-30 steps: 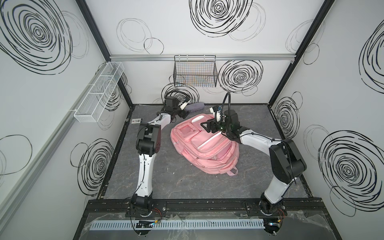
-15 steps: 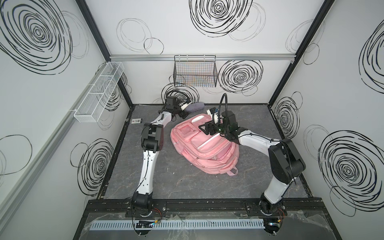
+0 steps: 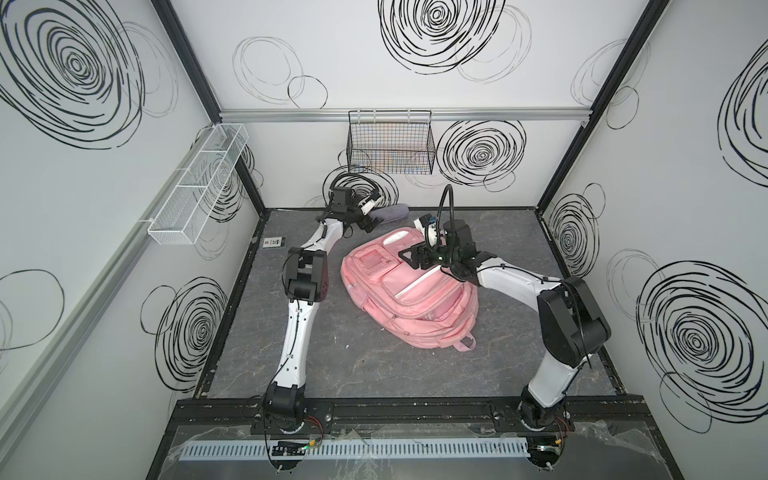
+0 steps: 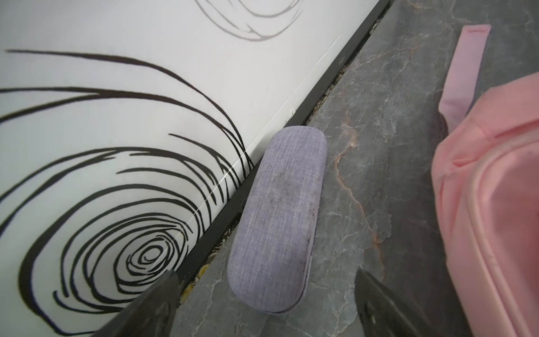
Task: Pack the student bag
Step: 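Move both grippers toward the lavender glasses case by the far wall, then close both grippers around the lavender glasses case from either end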
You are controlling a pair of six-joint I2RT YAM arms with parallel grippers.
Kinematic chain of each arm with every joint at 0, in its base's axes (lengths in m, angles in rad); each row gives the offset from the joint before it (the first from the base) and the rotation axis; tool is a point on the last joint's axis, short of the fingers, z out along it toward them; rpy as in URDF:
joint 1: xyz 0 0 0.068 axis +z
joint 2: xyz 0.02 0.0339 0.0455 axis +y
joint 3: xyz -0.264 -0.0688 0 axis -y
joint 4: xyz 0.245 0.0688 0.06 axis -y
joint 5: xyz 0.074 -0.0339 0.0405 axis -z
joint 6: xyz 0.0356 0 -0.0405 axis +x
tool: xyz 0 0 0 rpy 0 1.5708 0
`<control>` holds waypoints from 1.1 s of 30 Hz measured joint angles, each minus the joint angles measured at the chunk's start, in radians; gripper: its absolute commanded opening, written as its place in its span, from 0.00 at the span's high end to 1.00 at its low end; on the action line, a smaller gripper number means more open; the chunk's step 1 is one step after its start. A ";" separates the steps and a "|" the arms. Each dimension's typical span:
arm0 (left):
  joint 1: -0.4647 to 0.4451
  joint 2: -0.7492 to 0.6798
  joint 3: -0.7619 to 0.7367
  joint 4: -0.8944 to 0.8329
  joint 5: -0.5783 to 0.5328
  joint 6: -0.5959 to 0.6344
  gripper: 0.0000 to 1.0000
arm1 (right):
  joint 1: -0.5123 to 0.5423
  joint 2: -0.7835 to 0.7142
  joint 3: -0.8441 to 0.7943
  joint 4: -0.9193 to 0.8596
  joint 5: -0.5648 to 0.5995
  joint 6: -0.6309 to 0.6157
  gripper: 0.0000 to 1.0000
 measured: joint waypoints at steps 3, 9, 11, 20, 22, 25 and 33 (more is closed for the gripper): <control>0.003 -0.031 -0.115 0.074 0.023 -0.042 0.04 | -0.082 0.091 0.125 0.006 0.019 0.013 0.27; 0.010 -0.039 -0.199 0.107 0.042 -0.083 0.04 | -0.228 0.474 0.562 -0.003 0.019 0.057 0.27; 0.013 -0.041 -0.199 0.123 0.048 -0.089 0.04 | -0.248 0.634 0.766 -0.039 0.014 0.061 0.27; 0.014 -0.044 -0.166 0.117 0.053 -0.125 0.04 | -0.231 0.994 1.140 -0.018 -0.089 0.207 0.21; 0.014 -0.039 -0.121 0.103 0.044 -0.143 0.04 | -0.222 1.018 1.152 0.030 -0.107 0.262 0.17; 0.014 -0.035 -0.050 0.090 0.038 -0.169 0.04 | -0.207 1.069 1.221 0.075 -0.110 0.325 0.14; 0.006 -0.013 0.023 0.057 -0.002 -0.229 0.04 | -0.171 1.138 1.300 0.172 -0.046 0.474 0.14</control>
